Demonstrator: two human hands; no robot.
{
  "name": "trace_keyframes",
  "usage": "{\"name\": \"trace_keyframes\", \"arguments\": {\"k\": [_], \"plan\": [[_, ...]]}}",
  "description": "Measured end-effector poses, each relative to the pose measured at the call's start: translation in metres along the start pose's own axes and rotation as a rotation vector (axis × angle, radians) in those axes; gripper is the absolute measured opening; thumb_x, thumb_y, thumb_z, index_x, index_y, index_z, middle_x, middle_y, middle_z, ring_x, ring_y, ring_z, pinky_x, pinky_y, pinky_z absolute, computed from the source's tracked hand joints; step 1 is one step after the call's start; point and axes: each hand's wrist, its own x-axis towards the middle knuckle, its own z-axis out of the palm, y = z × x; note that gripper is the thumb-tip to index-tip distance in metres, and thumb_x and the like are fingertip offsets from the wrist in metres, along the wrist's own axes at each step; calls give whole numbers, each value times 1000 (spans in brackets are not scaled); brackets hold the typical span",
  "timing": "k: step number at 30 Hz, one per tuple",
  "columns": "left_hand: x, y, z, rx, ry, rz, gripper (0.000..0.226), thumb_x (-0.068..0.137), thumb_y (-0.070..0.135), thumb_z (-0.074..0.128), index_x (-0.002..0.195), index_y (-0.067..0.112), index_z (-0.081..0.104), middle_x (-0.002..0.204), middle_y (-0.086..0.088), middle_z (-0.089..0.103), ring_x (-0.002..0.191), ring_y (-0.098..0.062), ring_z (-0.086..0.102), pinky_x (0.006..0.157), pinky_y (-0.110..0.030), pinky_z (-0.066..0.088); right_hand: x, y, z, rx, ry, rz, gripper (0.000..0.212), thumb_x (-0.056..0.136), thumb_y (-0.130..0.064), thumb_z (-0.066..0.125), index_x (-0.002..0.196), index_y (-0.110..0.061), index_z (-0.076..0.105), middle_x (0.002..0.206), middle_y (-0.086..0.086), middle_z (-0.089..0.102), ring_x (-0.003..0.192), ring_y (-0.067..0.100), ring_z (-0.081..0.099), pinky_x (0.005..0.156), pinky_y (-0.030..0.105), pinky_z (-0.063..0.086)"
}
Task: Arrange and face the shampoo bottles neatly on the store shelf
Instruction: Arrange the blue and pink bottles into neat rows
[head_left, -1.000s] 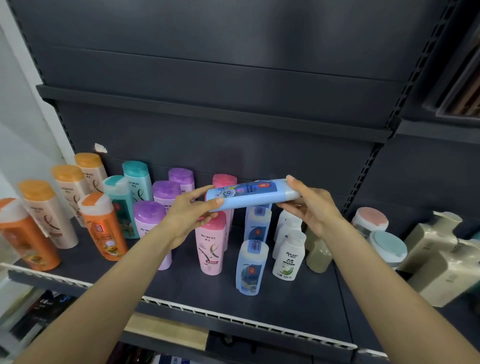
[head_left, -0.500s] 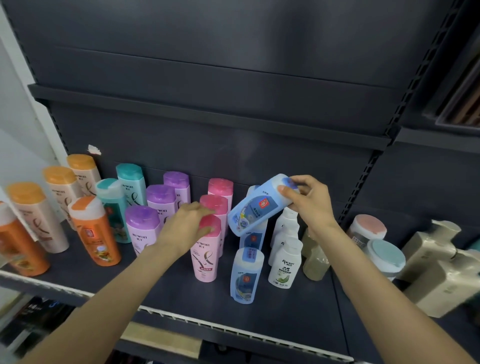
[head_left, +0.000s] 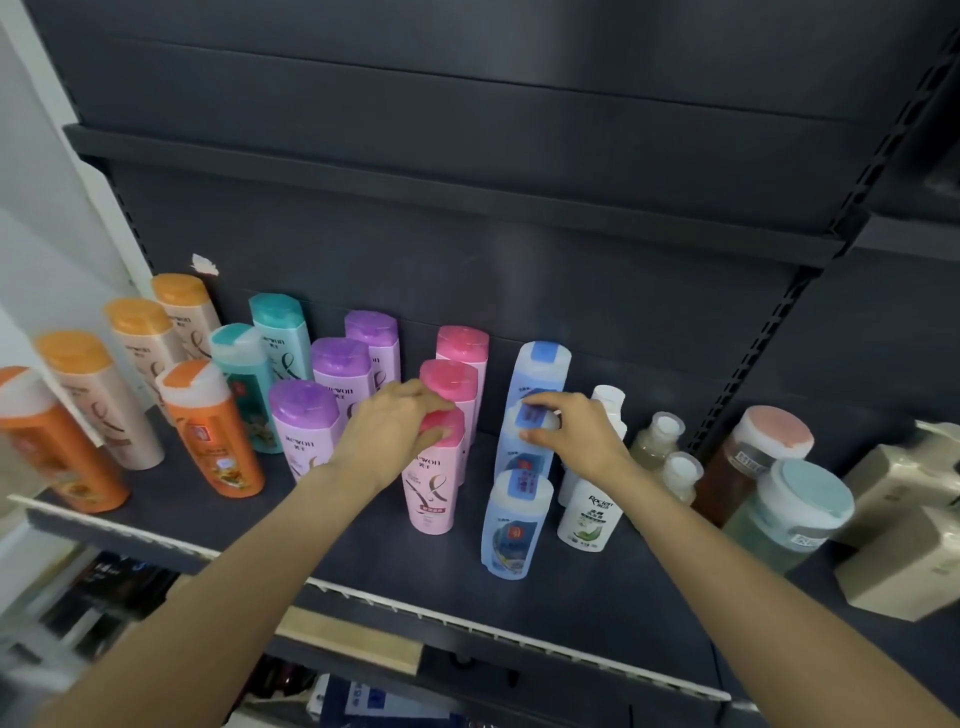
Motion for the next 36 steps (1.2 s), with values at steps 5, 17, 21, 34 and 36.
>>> {"name": "trace_keyframes", "arguments": {"k": [5, 17, 21, 34, 36], "plan": [[1, -1, -2, -11, -15, -14, 35, 88, 31, 62, 122, 23, 61, 118, 0, 59, 109, -23, 54, 89, -40, 47, 3, 12, 10, -75, -63, 62, 45, 82, -16, 72, 125, -14, 60, 125, 6, 60, 109, 21, 57, 78, 12, 33], [0, 1, -3, 5, -14, -15, 35, 88, 32, 62, 121, 23, 61, 115, 1, 59, 106, -22, 54, 86, -41, 48, 1, 23, 14, 39, -136, 77, 45, 79, -16, 75, 121, -13, 61, 125, 5, 59, 108, 15, 53, 85, 19, 37], [-1, 2, -3, -3, -8, -26, 34, 88, 33, 61, 121, 24, 61, 116, 3, 58, 106, -20, 52, 85, -41, 49, 1, 23, 9, 55, -173, 82, 45, 80, -24, 74, 122, -14, 61, 122, 1, 60, 104, 13, 55, 83, 19, 38], [-4, 6, -1, 23, 6, -36, 34, 89, 33, 60, 120, 22, 60, 115, 1, 56, 103, -21, 51, 79, -40, 51, 39, 34, 1, -156, -110, 84, 49, 86, -17, 68, 132, -11, 52, 129, 11, 56, 117, 26, 54, 96, 32, 41], [-5, 6, -1, 23, 15, -28, 33, 88, 32, 61, 120, 21, 60, 114, -1, 57, 101, -22, 51, 78, -41, 51, 42, 34, 6, -132, -117, 123, 49, 85, -16, 68, 131, -12, 53, 129, 11, 56, 116, 27, 54, 95, 32, 42]]}}
